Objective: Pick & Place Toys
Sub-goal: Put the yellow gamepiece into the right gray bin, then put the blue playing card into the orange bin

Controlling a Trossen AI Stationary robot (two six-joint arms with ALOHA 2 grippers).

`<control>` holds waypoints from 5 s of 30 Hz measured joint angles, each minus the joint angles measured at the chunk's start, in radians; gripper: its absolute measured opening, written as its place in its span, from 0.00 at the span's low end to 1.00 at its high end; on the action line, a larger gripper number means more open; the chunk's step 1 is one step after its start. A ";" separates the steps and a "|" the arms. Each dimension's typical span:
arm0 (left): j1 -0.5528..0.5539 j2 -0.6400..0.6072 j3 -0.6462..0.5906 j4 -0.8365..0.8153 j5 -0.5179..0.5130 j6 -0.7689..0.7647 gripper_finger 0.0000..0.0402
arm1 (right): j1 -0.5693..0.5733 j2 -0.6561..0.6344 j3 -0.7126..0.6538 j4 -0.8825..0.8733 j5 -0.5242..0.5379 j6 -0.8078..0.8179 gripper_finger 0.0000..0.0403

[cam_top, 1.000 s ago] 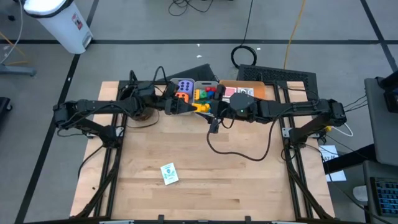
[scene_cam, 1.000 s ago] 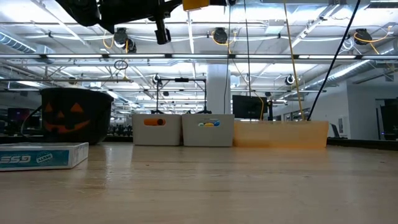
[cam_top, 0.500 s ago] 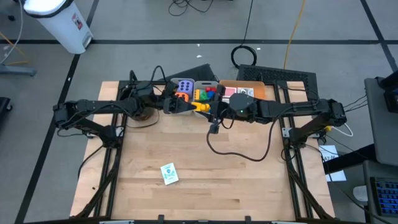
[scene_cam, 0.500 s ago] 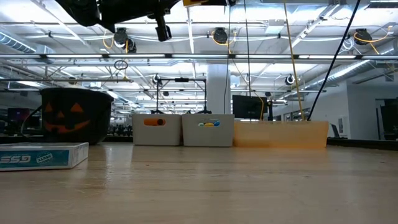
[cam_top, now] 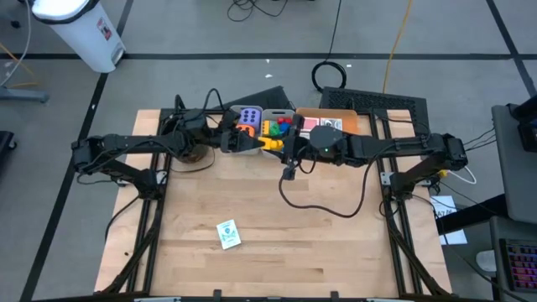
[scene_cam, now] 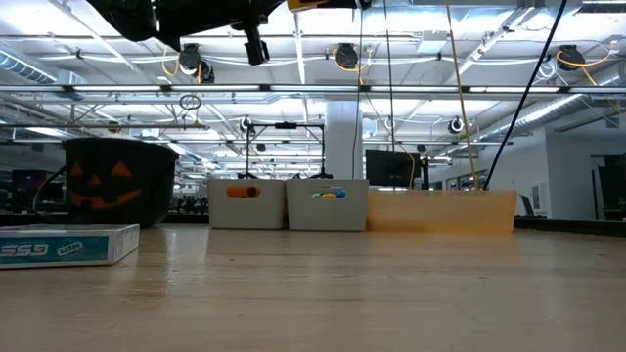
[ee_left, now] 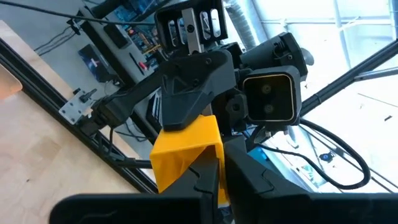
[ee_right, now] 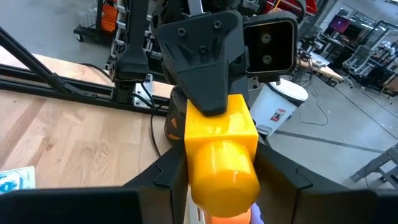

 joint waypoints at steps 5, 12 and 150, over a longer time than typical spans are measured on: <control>0.000 0.000 0.000 0.000 -0.032 0.004 0.07 | 0.000 0.000 0.000 0.000 0.004 0.001 0.32; -0.001 0.000 0.000 0.003 -0.060 0.023 0.19 | -0.001 0.000 0.000 -0.001 0.009 0.026 0.32; 0.402 -0.193 0.000 0.221 0.289 -0.050 0.53 | -0.430 0.633 0.641 -0.883 -0.437 0.014 0.55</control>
